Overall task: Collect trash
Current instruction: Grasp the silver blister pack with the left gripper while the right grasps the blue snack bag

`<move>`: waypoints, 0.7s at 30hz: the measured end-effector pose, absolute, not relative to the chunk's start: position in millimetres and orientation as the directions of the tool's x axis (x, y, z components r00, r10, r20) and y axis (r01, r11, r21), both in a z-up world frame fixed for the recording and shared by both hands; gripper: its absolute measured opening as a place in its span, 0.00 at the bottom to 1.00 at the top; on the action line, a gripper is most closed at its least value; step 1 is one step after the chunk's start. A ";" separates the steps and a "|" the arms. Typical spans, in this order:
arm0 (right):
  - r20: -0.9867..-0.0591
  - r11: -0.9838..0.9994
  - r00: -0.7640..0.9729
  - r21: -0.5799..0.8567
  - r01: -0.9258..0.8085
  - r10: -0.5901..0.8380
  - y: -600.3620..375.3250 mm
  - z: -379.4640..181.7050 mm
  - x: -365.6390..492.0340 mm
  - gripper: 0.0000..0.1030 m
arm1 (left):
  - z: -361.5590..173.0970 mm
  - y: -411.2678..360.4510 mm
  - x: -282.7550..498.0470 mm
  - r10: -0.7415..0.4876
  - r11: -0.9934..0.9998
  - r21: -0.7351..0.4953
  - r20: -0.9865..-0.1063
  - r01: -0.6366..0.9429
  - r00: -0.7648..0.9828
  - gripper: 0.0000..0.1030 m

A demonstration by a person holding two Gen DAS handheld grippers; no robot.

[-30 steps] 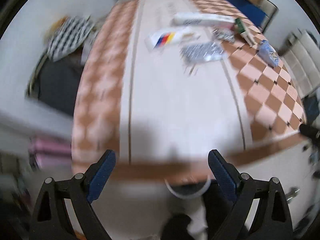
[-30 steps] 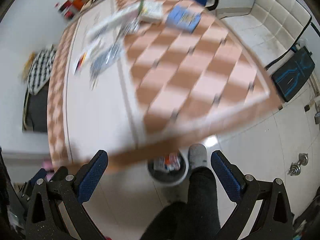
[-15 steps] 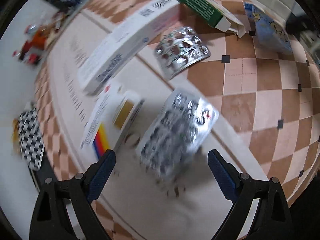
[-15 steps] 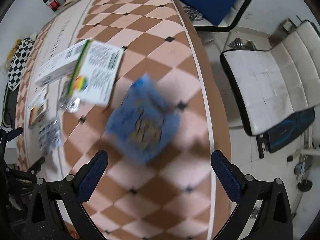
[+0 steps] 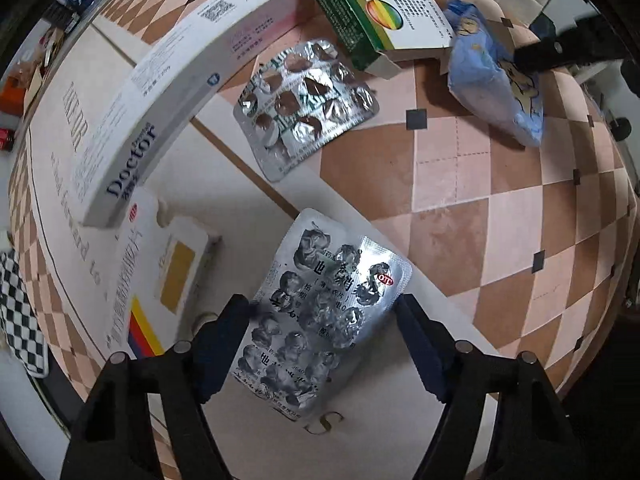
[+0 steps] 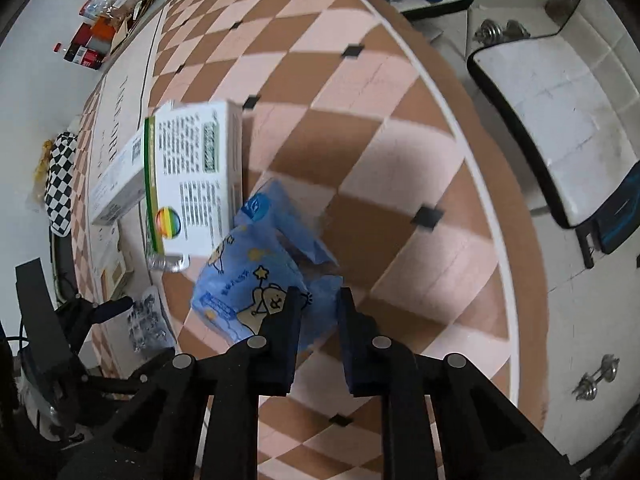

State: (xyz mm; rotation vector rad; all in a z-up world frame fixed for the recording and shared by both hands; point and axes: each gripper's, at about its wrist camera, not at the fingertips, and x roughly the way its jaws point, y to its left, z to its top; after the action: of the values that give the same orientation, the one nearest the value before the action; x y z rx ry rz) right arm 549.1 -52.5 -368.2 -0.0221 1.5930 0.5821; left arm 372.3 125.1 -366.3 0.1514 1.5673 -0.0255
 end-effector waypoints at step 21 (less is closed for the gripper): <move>-0.957 0.833 -0.127 0.288 -0.472 0.259 -42.8 -361.8 514.4 0.25 | -365.2 100.1 367.5 0.184 0.983 0.185 -0.982 -0.019 -0.042 0.72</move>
State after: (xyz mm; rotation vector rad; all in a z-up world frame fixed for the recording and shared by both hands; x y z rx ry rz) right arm 514.4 -42.8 -361.8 -0.1735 1.5801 0.6315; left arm 367.5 100.1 -365.2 0.1286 1.6055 0.1647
